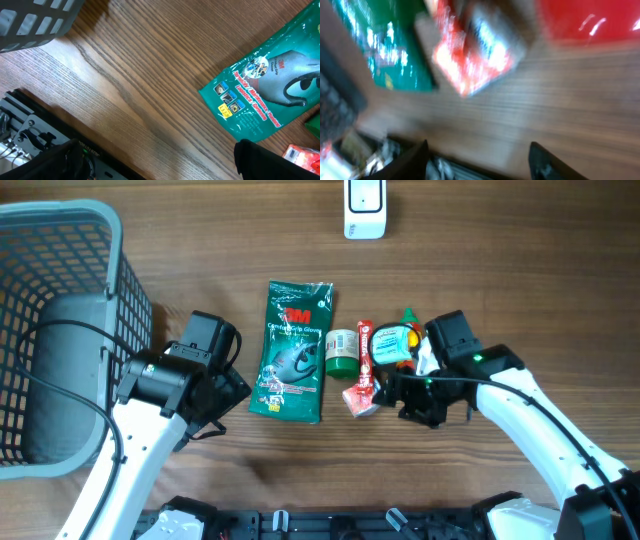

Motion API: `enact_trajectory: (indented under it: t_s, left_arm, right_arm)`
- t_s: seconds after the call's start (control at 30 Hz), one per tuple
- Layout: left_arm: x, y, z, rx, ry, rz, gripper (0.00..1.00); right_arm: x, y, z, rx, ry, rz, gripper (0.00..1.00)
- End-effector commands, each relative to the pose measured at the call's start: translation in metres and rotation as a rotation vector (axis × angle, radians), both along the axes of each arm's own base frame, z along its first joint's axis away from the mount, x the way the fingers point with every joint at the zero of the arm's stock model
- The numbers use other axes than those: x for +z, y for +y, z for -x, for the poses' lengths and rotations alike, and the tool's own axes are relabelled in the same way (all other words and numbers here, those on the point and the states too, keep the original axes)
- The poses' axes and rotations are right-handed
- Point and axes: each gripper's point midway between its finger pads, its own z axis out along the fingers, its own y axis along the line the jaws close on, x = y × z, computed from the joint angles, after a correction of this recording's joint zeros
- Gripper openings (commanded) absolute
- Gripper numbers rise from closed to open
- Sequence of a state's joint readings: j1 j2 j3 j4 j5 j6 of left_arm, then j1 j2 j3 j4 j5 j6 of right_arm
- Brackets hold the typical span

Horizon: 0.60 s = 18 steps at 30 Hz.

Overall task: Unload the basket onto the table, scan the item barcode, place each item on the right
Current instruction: 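Reach the right gripper toward the red Kleenex tissue pack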

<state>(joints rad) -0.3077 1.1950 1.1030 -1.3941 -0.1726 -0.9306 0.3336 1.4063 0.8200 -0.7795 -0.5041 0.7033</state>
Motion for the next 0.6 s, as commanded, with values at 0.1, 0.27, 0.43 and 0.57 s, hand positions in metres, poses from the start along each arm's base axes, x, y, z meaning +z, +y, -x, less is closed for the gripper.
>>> enact_trajectory:
  t_s: [0.1, 0.27, 0.43, 0.57]
  left_arm:
    - [-0.001, -0.001, 0.001, 0.012, 0.004, 0.004, 1.00]
    - [-0.001, -0.001, 0.000, 0.012, 0.004, 0.004, 1.00]
    - [-0.001, -0.001, 0.001, 0.012, 0.004, 0.004, 1.00]
    - [-0.001, -0.001, 0.000, 0.012, 0.004, 0.004, 1.00]
  right_arm:
    - [-0.030, -0.003, -0.008, -0.214, -0.004, 0.108, 0.67]
    - [-0.036, 0.008, -0.012, -0.191, -0.065, 0.086, 0.66]
    - [-0.037, 0.014, -0.017, -0.182, -0.110, 0.061, 0.60]
    - [-0.043, 0.015, -0.017, -0.179, -0.105, 0.063, 0.54]
